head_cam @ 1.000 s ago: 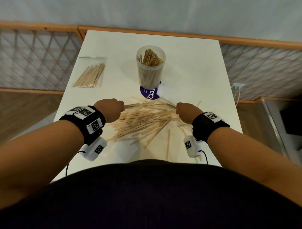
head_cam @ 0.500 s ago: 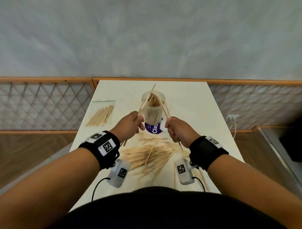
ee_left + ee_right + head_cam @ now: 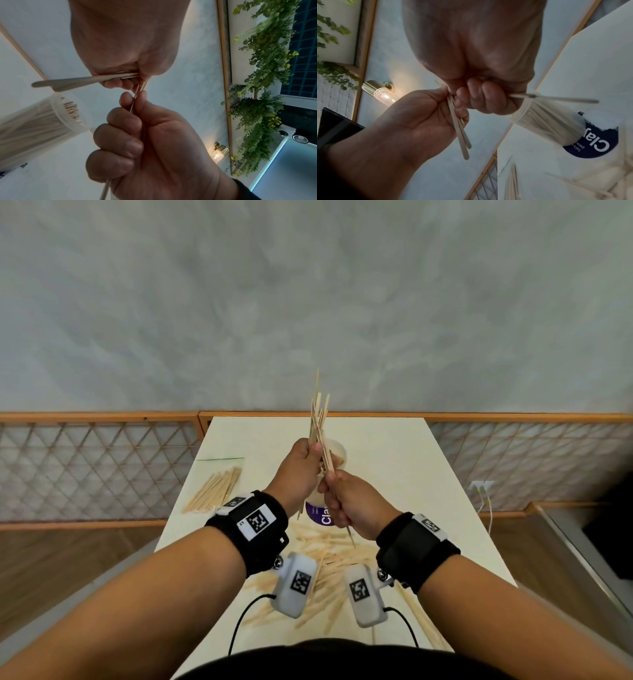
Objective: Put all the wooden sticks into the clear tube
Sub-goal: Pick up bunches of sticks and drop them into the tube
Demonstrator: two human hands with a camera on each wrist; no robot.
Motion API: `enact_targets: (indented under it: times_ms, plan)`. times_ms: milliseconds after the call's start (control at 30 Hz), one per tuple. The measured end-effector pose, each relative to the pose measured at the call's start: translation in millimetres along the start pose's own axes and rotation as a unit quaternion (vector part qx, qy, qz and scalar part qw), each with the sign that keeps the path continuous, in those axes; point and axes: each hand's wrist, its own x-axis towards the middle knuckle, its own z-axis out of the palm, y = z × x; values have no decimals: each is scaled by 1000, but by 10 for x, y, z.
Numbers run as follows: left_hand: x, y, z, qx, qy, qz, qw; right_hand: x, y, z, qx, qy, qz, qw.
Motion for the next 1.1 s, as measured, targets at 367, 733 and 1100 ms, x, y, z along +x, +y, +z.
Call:
enact_targets:
  times_ms: [367,733,1100]
  plan:
    - [164,-51,-24,-126,65,-44,989,-87,148,30,-116,-17,-20,993]
    - [155,-151,-161,-111,-26,-54,992,7,-216,-254,-131,155,-86,975]
    - [42,-224,92,-84,-77,-78,990,142,-509,54,-81,105,-118,984]
